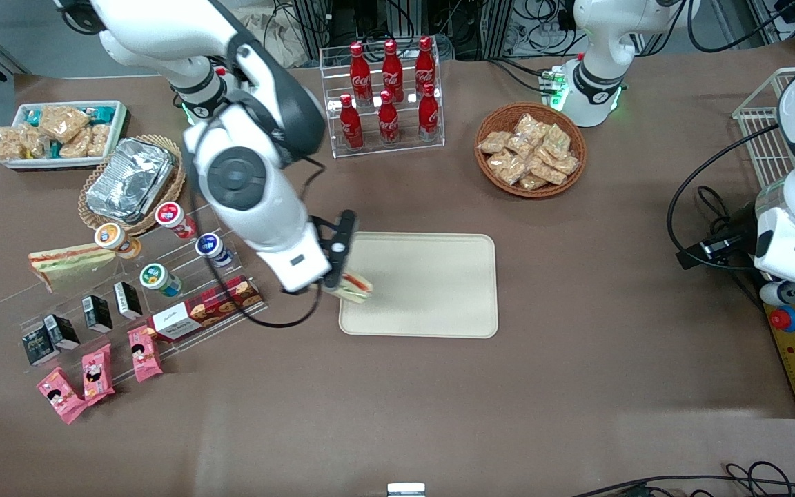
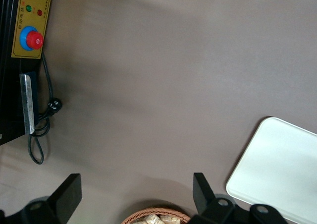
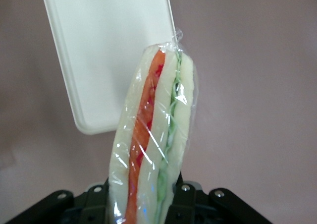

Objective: Place sandwich on tray
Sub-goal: 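Carry the held sandwich over to the beige tray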

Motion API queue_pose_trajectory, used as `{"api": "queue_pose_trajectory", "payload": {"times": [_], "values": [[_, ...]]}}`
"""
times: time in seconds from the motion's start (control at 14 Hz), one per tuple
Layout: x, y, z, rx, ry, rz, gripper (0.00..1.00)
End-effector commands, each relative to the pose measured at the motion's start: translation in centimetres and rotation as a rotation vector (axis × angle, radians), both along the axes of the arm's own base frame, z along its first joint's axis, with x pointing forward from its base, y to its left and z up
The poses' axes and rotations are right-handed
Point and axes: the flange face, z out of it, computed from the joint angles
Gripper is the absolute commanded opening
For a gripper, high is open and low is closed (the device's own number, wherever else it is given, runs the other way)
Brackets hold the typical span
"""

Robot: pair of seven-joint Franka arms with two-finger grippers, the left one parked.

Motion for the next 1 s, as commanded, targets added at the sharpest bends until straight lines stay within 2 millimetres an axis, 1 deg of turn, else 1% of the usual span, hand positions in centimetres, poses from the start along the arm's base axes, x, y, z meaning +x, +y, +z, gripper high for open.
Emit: {"api": "queue_pose_trajectory", "payload": {"times": [0.0, 0.14, 0.29, 0.36, 0.5, 0.79, 0.86, 0.93], "values": [[-0.6, 4.5, -3.8, 0.018, -0.037, -0.001, 0.42], [-1.1, 6.3, -6.1, 0.008, -0.048, 0.029, 0.42], [-1.9, 8.3, -8.1, -0.034, -0.1, 0.087, 0.42], [-2.6, 9.5, -9.4, -0.045, -0.106, 0.113, 0.42], [-2.9, 10.8, -12.1, -0.041, -0.129, 0.139, 0.43], [-2.4, 11.3, -17.5, -0.05, -0.14, 0.137, 0.43], [-2.3, 11.2, -18.6, -0.057, -0.133, 0.124, 0.43], [-2.3, 11.0, -19.3, -0.063, -0.127, 0.118, 0.43]]}}
